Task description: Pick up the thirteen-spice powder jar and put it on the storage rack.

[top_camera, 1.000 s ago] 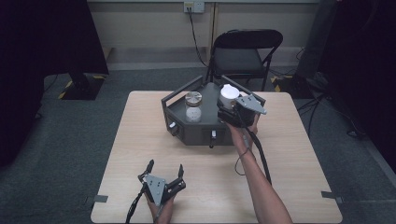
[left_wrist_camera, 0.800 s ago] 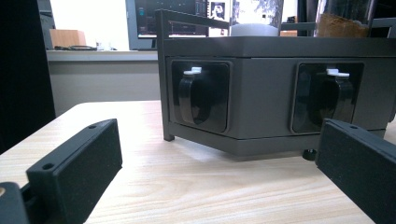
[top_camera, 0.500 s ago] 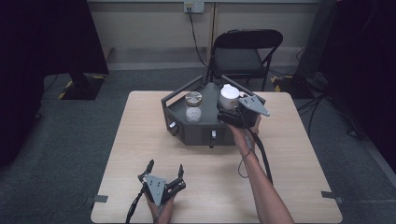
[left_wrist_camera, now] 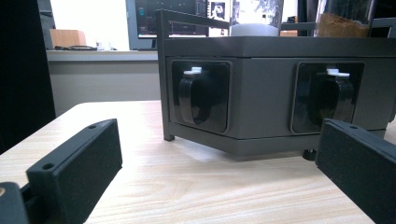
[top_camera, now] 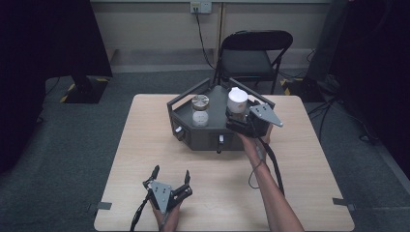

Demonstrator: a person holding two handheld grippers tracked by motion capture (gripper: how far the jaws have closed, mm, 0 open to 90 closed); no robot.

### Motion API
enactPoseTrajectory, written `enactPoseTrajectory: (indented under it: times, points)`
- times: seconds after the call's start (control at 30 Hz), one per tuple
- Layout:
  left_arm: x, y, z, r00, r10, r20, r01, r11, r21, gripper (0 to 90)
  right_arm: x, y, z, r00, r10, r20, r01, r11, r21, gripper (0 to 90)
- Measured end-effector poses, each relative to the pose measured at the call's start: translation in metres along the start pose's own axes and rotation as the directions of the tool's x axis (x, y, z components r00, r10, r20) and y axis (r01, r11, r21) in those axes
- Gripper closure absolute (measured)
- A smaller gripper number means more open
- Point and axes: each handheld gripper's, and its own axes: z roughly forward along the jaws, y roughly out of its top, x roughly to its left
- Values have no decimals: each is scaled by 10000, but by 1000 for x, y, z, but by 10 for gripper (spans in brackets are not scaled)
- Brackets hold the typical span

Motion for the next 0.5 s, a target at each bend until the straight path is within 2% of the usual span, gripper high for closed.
enactPoseTrajectory:
  times: [0.27,0.5]
  points:
    - [0,0,0,10000,3,-16,-3,10000,4,0,1,-4,-19,10000,25,16,-25,9997,-228,0]
    - [0,0,0,10000,3,-16,-3,10000,2,0,3,-12,-44,9999,-44,-119,38,9986,-537,0]
